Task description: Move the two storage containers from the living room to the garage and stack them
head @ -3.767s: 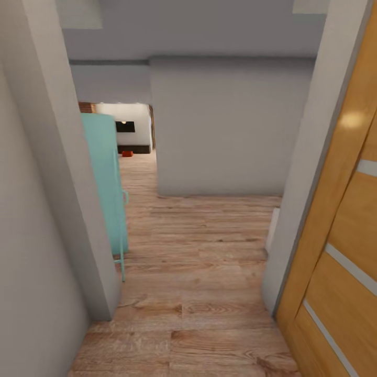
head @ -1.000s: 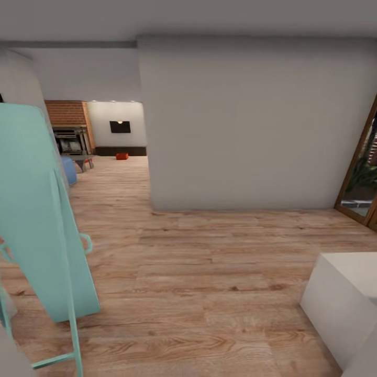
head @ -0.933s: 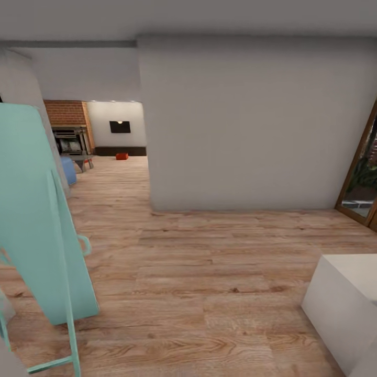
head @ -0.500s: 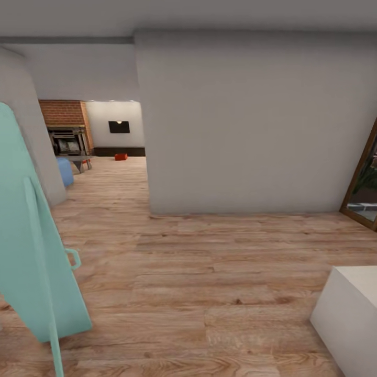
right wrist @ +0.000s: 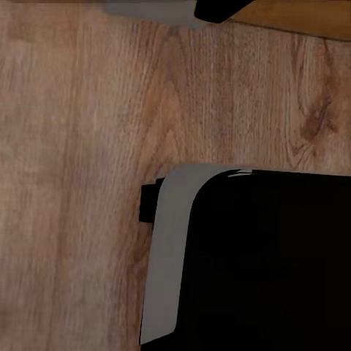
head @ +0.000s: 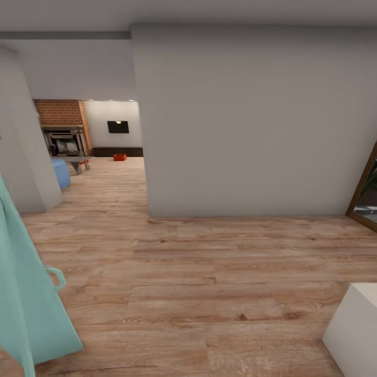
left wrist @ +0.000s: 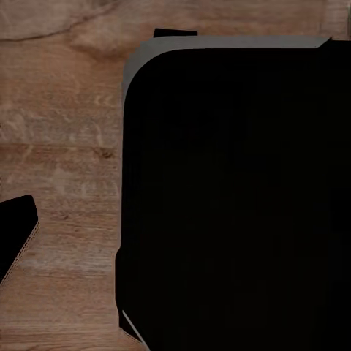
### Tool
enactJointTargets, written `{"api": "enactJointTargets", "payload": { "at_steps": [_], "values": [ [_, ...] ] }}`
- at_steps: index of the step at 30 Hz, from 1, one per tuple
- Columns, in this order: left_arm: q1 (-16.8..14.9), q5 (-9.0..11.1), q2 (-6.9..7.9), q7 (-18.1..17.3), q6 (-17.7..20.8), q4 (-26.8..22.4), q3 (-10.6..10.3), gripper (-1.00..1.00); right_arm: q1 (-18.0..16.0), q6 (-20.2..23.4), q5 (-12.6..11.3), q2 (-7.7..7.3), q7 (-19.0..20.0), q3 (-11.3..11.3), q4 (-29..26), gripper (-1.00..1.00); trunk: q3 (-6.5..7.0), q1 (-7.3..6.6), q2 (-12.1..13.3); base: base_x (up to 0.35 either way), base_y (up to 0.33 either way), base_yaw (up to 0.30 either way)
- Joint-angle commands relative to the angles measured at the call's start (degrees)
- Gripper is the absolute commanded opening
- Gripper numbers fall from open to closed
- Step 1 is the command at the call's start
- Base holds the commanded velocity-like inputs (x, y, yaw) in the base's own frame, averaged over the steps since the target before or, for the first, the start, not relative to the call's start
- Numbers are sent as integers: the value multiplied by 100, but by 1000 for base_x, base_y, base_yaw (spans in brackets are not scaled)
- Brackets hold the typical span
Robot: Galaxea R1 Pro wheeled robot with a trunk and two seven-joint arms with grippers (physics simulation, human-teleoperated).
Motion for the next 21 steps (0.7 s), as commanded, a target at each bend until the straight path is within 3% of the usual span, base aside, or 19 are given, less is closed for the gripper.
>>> {"api": "enactJointTargets", "payload": {
  "at_steps": [1, 21],
  "values": [
    [-2, 33, 1, 2, -15, 1, 2, 100, -5, -26, -47, 3, 0, 48, 14, 100, -6, 3, -2, 322, 0, 0],
    [-2, 33, 0, 2, -15, 1, 2, 100, -5, -26, -76, 3, -4, 48, 14, 100, -6, 3, -2, 322, 0, 0]
  ]
}}
